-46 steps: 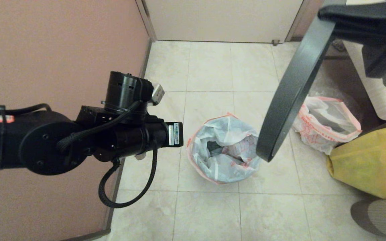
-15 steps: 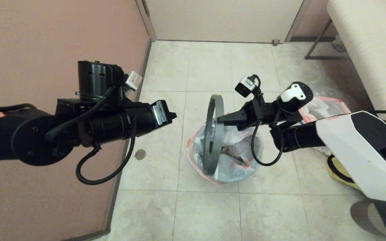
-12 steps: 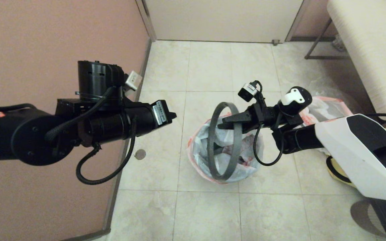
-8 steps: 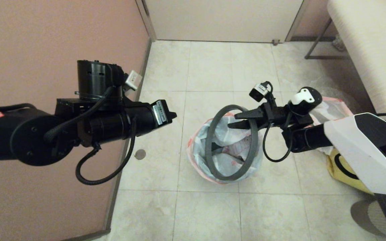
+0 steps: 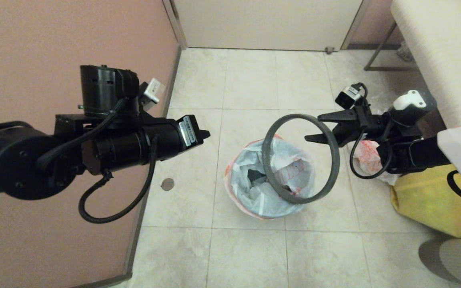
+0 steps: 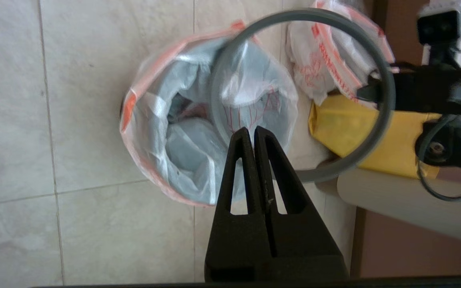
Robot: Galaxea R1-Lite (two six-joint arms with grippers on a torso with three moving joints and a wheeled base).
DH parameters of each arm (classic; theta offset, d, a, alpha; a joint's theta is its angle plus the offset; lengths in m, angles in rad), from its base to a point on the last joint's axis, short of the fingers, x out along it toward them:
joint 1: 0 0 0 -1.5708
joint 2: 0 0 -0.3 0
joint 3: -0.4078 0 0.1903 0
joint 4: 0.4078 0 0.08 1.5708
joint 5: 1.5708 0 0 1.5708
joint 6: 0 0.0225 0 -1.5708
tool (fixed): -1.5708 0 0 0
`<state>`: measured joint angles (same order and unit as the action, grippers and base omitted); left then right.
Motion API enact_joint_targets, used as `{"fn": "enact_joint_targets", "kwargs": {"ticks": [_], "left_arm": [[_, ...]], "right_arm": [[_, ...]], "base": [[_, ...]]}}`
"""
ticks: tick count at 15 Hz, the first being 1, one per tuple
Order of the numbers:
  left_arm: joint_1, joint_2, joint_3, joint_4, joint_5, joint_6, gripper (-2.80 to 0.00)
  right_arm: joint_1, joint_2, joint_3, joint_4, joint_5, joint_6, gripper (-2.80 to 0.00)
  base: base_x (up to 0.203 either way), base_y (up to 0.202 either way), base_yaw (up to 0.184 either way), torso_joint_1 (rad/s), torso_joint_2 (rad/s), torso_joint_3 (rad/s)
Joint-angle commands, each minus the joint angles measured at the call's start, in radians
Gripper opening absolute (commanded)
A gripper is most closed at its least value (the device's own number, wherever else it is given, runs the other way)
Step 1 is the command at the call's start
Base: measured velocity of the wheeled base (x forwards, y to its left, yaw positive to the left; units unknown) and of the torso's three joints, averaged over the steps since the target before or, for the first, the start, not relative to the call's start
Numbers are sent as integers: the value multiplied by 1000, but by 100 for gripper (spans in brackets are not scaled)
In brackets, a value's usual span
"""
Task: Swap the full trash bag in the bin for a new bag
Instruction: Place the trash can ring on the trash can
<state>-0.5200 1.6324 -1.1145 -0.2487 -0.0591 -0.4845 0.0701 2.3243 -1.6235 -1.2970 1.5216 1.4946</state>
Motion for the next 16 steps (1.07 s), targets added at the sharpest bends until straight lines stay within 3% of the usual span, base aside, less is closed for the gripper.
{"fn": "enact_joint_targets", "kwargs": {"ticks": [1, 7, 12, 16], "left_arm": [[-7, -18, 4, -1, -2, -3, -280], [-12, -14, 2, -3, 1, -3, -280], [-11, -31, 2, -1, 1, -3, -280], [-2, -42, -1, -1, 2, -3, -280]], "right_arm": [[0, -50, 2, -11, 8, 55, 0], [183, -22, -3, -35, 8, 60, 0], [275, -140, -9, -33, 8, 110, 0], [313, -115, -13, -26, 8, 136, 0]], "base": [[0, 0, 0, 0, 0, 0], [0, 0, 0, 0, 0, 0], [0, 0, 0, 0, 0, 0], [0, 0, 0, 0, 0, 0]]}}
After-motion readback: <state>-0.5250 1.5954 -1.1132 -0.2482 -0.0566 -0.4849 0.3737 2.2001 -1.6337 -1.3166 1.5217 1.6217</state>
